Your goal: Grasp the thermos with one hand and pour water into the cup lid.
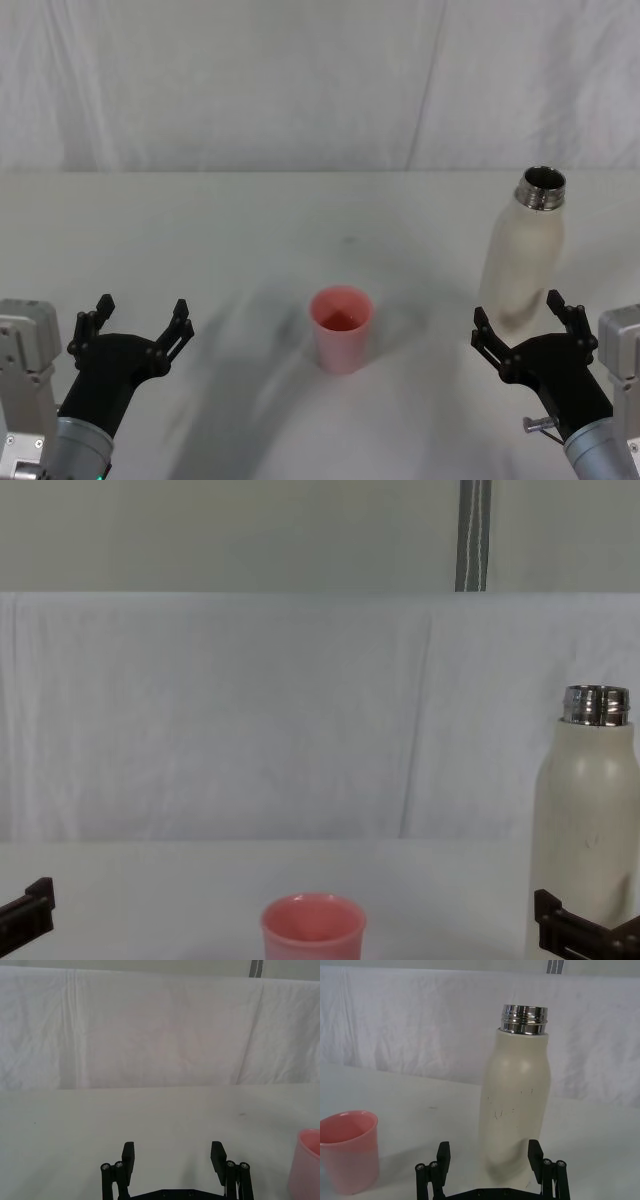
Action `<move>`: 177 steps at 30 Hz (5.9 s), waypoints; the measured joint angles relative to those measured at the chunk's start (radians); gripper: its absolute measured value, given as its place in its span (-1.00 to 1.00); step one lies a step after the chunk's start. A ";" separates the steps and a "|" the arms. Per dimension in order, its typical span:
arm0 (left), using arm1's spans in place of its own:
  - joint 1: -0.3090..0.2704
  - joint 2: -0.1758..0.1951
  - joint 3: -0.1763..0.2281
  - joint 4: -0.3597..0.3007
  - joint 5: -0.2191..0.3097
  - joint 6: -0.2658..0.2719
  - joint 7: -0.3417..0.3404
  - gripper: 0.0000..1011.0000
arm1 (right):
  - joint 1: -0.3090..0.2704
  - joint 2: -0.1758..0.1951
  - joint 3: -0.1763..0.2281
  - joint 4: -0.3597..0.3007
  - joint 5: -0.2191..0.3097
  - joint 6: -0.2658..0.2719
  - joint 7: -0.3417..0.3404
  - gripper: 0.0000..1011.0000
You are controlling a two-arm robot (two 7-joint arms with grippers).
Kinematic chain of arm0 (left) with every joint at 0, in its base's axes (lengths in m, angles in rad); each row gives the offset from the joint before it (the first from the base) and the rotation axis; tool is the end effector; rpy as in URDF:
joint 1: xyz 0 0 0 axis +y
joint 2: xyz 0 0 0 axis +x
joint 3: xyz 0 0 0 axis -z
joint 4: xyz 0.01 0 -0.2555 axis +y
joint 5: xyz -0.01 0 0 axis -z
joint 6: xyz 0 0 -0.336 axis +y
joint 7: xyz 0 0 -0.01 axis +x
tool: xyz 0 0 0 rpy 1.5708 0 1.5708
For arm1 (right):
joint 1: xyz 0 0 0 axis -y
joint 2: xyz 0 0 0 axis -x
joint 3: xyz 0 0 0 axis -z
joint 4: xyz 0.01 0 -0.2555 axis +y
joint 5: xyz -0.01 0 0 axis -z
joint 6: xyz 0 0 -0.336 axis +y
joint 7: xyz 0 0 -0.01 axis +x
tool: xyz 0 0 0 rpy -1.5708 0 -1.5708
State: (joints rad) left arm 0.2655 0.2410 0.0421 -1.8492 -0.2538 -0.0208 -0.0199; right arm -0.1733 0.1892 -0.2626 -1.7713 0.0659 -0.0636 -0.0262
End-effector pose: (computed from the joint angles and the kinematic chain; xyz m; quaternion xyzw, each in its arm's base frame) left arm 0.2888 0.0265 -0.2530 -0.0174 0.0064 0.6616 0.7496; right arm 0.2977 0.0526 -0.2647 -0.0015 -0.0412 -0.6058 0.7946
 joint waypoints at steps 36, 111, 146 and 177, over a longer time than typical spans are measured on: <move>0.000 0.000 0.000 0.000 0.000 0.000 0.000 0.98 | 0.000 0.000 0.000 0.000 0.000 0.000 0.000 0.98; 0.000 0.000 0.000 0.000 0.000 0.000 0.000 0.98 | -0.041 -0.077 0.104 -0.002 0.022 -0.013 0.151 0.98; 0.000 0.000 0.000 0.000 0.000 0.000 0.000 0.98 | 0.020 -0.052 0.126 0.054 0.082 -0.005 0.199 0.98; 0.000 0.000 0.000 0.000 0.000 0.000 0.000 0.98 | 0.112 -0.025 0.117 0.166 0.176 0.005 0.240 0.98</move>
State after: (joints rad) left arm 0.2655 0.2410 0.0421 -1.8492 -0.2538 -0.0208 -0.0199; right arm -0.0612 0.1639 -0.1455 -1.6052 0.2423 -0.0587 0.2139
